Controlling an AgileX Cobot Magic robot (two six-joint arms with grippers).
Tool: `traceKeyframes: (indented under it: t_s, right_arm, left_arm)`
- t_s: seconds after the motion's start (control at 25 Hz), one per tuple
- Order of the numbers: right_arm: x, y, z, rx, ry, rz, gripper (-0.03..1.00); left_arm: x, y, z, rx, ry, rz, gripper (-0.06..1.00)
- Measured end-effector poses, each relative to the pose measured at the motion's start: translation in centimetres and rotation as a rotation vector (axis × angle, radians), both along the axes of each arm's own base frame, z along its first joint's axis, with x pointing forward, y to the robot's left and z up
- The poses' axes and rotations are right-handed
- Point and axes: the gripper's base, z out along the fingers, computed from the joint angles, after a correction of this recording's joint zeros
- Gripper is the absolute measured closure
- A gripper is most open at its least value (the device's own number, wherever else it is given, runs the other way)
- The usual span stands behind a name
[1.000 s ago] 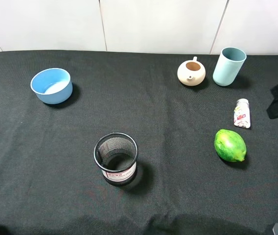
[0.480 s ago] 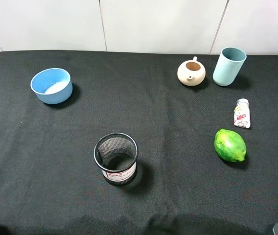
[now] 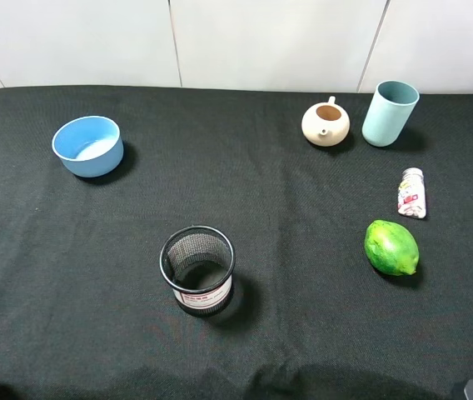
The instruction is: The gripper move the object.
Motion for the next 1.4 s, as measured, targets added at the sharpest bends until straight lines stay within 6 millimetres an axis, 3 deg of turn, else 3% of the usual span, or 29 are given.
traceKeyframes:
  t_s: [0.52,1.08,1.4]
  right_arm:
    - [-4.7,-0.2,1.6,0.032,-0.222,-0.012,0.27]
    - [-6.7,-0.3,1.7,0.027,-0.312,0.007,0.27]
    - [-9.9,-1.1,-1.1,-0.011,-0.469,-0.019,0.27]
  left_arm:
    - [0.0,0.0,0.0,0.000,0.000,0.000,-0.05]
    - [0.0,0.0,0.0,0.000,0.000,0.000,-0.05]
    - [0.0,0.0,0.0,0.000,0.000,0.000,-0.05]
